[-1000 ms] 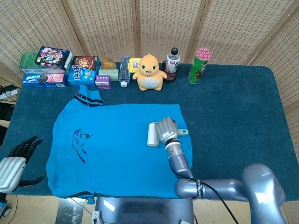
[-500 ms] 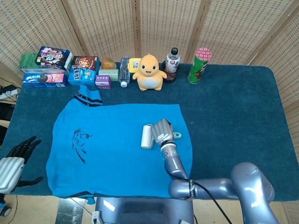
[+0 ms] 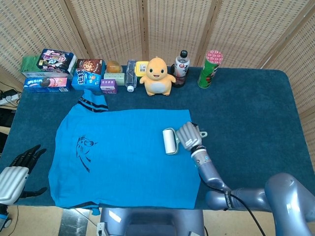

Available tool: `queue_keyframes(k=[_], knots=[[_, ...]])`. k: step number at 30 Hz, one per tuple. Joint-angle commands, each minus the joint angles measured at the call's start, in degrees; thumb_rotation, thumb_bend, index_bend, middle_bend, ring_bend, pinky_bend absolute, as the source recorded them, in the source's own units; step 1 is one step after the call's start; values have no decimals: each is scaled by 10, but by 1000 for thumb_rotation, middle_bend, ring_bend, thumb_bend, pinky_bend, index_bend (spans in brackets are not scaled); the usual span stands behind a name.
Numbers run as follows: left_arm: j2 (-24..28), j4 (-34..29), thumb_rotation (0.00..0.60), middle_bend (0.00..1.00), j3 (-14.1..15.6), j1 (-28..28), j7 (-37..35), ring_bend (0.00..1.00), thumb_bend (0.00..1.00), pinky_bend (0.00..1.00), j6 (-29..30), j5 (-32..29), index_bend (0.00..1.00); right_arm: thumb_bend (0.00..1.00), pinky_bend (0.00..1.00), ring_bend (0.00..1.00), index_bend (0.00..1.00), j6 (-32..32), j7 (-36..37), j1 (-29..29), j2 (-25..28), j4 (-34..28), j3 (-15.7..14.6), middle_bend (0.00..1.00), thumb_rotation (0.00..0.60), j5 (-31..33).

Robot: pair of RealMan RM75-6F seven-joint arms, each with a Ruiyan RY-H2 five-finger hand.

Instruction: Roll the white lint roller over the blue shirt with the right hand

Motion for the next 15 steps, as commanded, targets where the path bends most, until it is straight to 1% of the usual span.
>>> queue_keyframes(k=[1, 5, 9, 13, 15], knots=[[-2, -1, 600, 0, 0, 0, 5, 0, 87, 91, 0, -1, 0, 1000, 1000, 752, 583, -6, 54, -32, 28, 26, -34, 653, 600, -58], [-5, -3, 600, 0, 1, 0, 12, 0, 88, 91, -3, -2, 0, 1000, 1000, 752, 584, -19, 85, -47, 33, 50, -42, 652, 600, -75], [-7, -5, 600, 0, 2, -1, 18, 0, 88, 91, -5, -2, 0, 1000, 1000, 752, 584, -28, 96, -50, 29, 58, -39, 652, 600, -89], [-7, -7, 600, 0, 3, 0, 21, 0, 88, 91, -5, -2, 0, 1000, 1000, 755, 586, -37, 71, -42, 22, 52, -29, 652, 600, -78], [-6, -7, 600, 0, 3, 0, 19, 0, 87, 91, -4, -2, 0, 1000, 1000, 756, 587, -44, 35, -33, 13, 43, -19, 652, 600, -47]])
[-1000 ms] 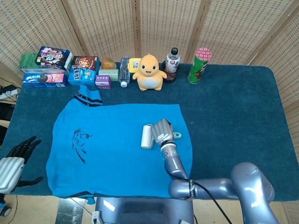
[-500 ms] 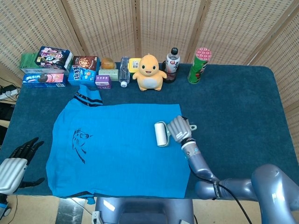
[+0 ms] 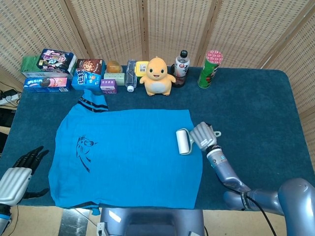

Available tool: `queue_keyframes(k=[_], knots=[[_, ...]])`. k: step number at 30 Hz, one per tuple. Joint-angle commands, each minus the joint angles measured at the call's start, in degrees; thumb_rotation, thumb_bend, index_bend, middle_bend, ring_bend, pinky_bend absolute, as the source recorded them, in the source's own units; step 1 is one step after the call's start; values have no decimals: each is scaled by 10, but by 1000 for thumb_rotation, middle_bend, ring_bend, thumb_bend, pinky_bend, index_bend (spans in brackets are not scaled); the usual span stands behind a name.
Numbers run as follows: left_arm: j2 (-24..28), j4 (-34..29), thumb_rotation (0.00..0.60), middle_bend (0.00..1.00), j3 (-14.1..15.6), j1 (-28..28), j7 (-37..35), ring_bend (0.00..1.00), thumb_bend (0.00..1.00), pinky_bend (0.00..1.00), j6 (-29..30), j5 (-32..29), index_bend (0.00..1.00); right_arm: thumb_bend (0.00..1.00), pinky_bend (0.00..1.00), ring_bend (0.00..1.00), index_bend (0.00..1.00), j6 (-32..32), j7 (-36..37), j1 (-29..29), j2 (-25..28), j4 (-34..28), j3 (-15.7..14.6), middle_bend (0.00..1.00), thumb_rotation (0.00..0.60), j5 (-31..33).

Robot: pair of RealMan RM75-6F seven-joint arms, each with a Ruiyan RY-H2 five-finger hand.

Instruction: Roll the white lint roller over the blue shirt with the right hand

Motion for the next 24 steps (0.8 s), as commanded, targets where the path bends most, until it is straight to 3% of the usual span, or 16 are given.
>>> queue_keyframes(k=[1, 13, 24], knots=[[2, 0, 600, 0, 0, 1, -4, 0, 87, 91, 2, 1, 0, 1000, 1000, 757, 587, -9, -63, 18, -17, -17, 19, 651, 600, 52], [12, 5, 600, 0, 2, 3, -29, 0, 87, 91, 8, 9, 0, 1000, 1000, 758, 588, 69, -266, 85, -92, -83, 78, 652, 600, 221], [14, 6, 600, 0, 3, 1, -33, 0, 88, 91, 4, 11, 0, 1000, 1000, 758, 588, 92, -313, 126, -129, -97, 100, 652, 600, 264]])
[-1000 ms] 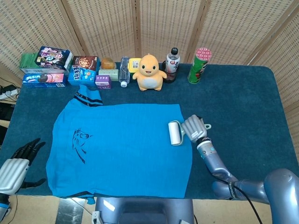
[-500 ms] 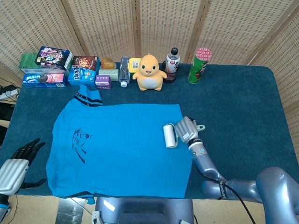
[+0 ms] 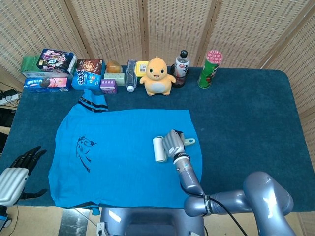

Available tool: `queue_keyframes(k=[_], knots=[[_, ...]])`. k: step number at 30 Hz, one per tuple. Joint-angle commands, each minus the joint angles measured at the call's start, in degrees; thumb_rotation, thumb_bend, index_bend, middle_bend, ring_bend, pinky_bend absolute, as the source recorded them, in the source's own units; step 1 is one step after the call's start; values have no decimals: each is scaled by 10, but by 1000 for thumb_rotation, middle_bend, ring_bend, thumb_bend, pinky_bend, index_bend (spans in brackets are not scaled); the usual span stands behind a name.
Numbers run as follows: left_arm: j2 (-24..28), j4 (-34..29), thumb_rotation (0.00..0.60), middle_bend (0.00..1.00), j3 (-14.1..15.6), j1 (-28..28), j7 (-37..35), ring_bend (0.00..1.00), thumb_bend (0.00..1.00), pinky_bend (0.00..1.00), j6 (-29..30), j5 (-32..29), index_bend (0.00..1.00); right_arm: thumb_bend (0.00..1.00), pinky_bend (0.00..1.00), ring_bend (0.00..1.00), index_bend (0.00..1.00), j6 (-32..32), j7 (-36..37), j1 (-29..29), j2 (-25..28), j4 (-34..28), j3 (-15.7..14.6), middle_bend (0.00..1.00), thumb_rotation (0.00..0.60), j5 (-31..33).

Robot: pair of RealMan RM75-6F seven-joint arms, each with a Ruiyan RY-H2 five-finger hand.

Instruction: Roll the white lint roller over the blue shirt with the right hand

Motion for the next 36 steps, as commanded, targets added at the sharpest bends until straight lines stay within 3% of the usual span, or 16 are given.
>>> queue_keyframes(k=[1, 10, 20, 28, 36], knots=[[0, 0, 600, 0, 0, 0, 0, 0, 88, 91, 0, -1, 0, 1000, 1000, 758, 588, 3, -5, 7, -7, -1, 2, 652, 600, 3], [0, 1, 600, 0, 0, -1, -1, 0, 88, 91, -1, -1, 0, 1000, 1000, 759, 588, 2, -2, 17, -8, 4, -5, 651, 600, -1], [-4, 0, 600, 0, 1, -2, 10, 0, 87, 91, -7, -3, 0, 1000, 1000, 758, 589, -35, 78, -30, 53, 41, -83, 652, 600, -75], [-10, -5, 600, 0, 0, -3, 28, 0, 88, 91, -9, -10, 0, 1000, 1000, 758, 588, -71, 154, -73, 103, 105, -136, 652, 600, -150], [-14, -9, 600, 0, 2, -4, 39, 0, 87, 91, -15, -13, 0, 1000, 1000, 758, 589, -89, 213, -96, 134, 139, -138, 652, 600, -204]])
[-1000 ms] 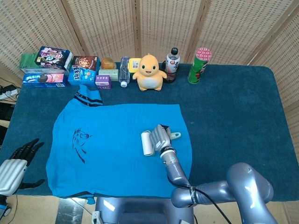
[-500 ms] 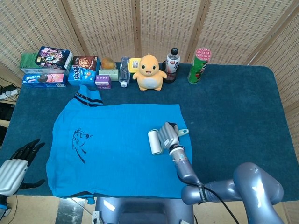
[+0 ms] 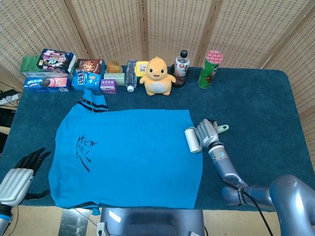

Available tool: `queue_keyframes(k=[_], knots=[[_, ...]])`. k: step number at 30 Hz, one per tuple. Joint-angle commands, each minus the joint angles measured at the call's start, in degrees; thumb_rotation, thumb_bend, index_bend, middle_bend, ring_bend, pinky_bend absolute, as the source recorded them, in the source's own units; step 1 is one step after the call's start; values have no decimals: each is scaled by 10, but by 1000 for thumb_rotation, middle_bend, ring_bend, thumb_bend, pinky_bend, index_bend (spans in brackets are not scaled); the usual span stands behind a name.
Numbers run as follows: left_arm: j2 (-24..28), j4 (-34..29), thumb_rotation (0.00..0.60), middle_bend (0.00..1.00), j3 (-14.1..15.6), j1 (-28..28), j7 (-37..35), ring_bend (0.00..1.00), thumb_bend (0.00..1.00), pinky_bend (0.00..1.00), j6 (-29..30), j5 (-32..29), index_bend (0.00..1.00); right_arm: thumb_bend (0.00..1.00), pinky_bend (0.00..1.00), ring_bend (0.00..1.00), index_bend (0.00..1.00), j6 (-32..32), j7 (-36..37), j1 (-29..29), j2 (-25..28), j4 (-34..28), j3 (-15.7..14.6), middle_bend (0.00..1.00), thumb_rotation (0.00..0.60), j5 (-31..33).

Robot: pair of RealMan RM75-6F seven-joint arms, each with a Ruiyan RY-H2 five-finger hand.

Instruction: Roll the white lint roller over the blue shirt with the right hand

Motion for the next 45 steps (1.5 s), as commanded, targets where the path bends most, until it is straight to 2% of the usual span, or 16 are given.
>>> queue_keyframes(k=[1, 4, 9, 12, 17, 20, 21, 23, 24, 25, 28, 31, 34, 40, 45], knots=[[1, -1, 600, 0, 1, 0, -1, 0, 88, 91, -1, 0, 0, 1000, 1000, 758, 589, -11, 25, -8, 16, 5, 6, 652, 600, -20], [2, 0, 600, 0, 1, 0, -5, 0, 88, 91, -1, 0, 0, 1000, 1000, 759, 589, -25, 51, -8, 29, -1, 18, 652, 600, -30], [5, 2, 600, 0, 2, 0, -10, 0, 87, 91, 0, 1, 0, 1000, 1000, 758, 589, -82, 150, -9, 67, 5, 47, 651, 600, -55], [6, 2, 600, 0, 3, 0, -12, 0, 87, 91, -2, 1, 0, 1000, 995, 758, 589, -120, 229, -17, 73, 57, 53, 651, 600, -91], [5, 2, 600, 0, 3, 1, -12, 0, 88, 91, 0, 2, 0, 1000, 932, 728, 584, -158, 367, -52, 37, 204, 46, 645, 600, -161], [5, 2, 600, 0, 3, 0, -10, 0, 88, 91, -1, -1, 0, 1000, 832, 638, 508, -179, 429, -71, 15, 279, 39, 568, 600, -191], [5, 2, 600, 0, 2, 0, -9, 0, 88, 91, -2, -2, 0, 994, 774, 578, 445, -187, 445, -75, 10, 298, 38, 505, 600, -198], [4, 1, 600, 0, 2, -1, -8, 0, 88, 91, -4, -5, 0, 916, 662, 455, 299, -211, 470, -83, 6, 332, 38, 370, 600, -205], [3, 1, 600, 0, 1, -1, -7, 0, 88, 91, -5, -5, 0, 807, 600, 378, 207, -219, 478, -85, 5, 340, 40, 288, 600, -206], [3, 1, 600, 0, 1, -2, -5, 0, 88, 91, -6, -6, 0, 657, 543, 306, 124, -228, 487, -87, 6, 345, 43, 214, 600, -208], [2, 0, 600, 0, 2, -2, -3, 0, 87, 91, -7, -7, 0, 288, 417, 161, 10, -231, 500, -92, 9, 347, 54, 78, 600, -213], [2, -1, 600, 0, 3, -2, -1, 0, 87, 91, -8, -6, 0, 97, 332, 81, 0, -231, 499, -95, 11, 339, 63, 13, 600, -215], [2, -1, 600, 0, 4, -2, -1, 0, 88, 91, -7, -3, 0, 10, 264, 31, 0, -232, 494, -99, 16, 321, 74, 0, 600, -209], [3, -1, 600, 0, 4, -1, -3, 0, 88, 91, -5, -3, 0, 0, 133, 0, 0, -222, 483, -106, 45, 261, 97, 0, 600, -189], [5, 1, 600, 0, 3, 0, -8, 0, 88, 91, -2, -1, 0, 0, 115, 0, 0, -163, 511, -127, 99, 159, 124, 0, 600, -195]])
